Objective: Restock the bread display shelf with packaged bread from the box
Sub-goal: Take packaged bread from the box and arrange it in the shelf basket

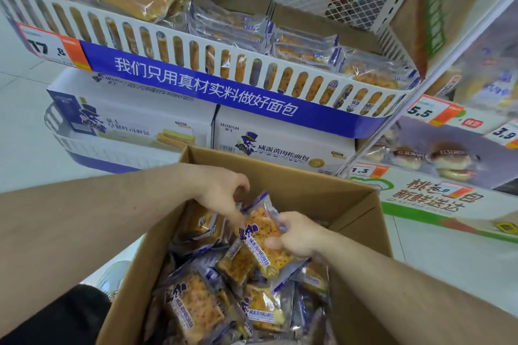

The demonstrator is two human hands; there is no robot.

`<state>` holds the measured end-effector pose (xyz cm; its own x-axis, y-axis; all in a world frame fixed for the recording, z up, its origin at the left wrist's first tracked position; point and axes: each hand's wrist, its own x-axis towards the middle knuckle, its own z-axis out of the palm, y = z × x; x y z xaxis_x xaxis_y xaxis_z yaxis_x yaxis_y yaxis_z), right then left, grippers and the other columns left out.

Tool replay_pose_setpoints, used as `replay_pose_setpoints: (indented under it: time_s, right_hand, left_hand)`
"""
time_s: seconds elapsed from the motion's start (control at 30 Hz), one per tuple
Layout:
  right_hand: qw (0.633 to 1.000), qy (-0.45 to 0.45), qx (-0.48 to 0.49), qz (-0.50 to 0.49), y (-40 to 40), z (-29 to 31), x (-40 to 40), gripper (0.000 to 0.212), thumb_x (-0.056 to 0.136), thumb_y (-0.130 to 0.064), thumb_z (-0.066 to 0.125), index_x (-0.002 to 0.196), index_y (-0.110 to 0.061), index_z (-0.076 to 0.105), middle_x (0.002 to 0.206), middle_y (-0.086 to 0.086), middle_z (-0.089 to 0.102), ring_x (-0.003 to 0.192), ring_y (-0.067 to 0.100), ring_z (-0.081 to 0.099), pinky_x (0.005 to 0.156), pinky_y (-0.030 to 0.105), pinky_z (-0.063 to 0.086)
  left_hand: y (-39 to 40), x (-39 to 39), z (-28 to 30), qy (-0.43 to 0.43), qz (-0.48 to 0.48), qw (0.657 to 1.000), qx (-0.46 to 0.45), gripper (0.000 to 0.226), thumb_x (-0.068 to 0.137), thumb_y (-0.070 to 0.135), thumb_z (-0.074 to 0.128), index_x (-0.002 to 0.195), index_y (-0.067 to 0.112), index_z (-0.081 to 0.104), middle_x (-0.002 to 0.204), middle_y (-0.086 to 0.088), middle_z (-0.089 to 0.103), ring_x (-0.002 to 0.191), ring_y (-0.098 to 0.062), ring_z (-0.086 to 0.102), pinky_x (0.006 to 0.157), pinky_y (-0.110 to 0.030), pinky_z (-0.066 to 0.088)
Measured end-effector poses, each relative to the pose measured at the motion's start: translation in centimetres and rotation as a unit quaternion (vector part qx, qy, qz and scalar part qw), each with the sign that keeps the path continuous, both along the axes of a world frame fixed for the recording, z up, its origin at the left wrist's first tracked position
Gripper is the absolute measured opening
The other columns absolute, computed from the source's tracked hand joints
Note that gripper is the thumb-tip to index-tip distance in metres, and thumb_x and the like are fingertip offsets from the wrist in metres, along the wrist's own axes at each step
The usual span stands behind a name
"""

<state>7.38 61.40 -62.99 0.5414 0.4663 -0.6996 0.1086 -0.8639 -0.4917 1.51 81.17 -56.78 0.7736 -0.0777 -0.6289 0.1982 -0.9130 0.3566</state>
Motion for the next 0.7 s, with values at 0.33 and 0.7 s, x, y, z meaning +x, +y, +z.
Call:
replay_pose_setpoints:
  time_s: [0.33, 0.7]
  right_hand:
    - [0.952, -0.131, 0.259, -0.098, -3.8, 14.2, 5.6, 0.028, 0.091, -0.005, 0.067, 0.116, -0.017, 0.063, 0.105, -0.002, 0.077, 0.099, 0.015, 0.073, 0.091, 0.039, 0.057]
    - [0.879, -0.426, 0.213, 0.012, -2.5, 26.5, 14.1, 0.03, 0.09, -0.003, 0.068, 0.098, -0.031, 0.063, 0.092, -0.015, 0.071, 0.084, 0.006, 0.069, 0.08, 0.028, 0.054]
  left_hand:
    - [-3.4, 2.6, 7.2, -0.376, 0.184, 0.868, -0.268, 0.016, 0.087, 0.031, 0.072, 0.099, 0.035, 0.062, 0.089, 0.02, 0.067, 0.079, 0.009, 0.063, 0.061, -0.012, 0.05]
    - [0.1, 5.4, 6.4, -0.444, 0.076, 0.883, 0.132, 0.087, 0.09, 0.046, 0.059, 0.157, 0.034, 0.005, 0.165, 0.012, -0.007, 0.151, -0.017, -0.018, 0.119, -0.048, -0.007]
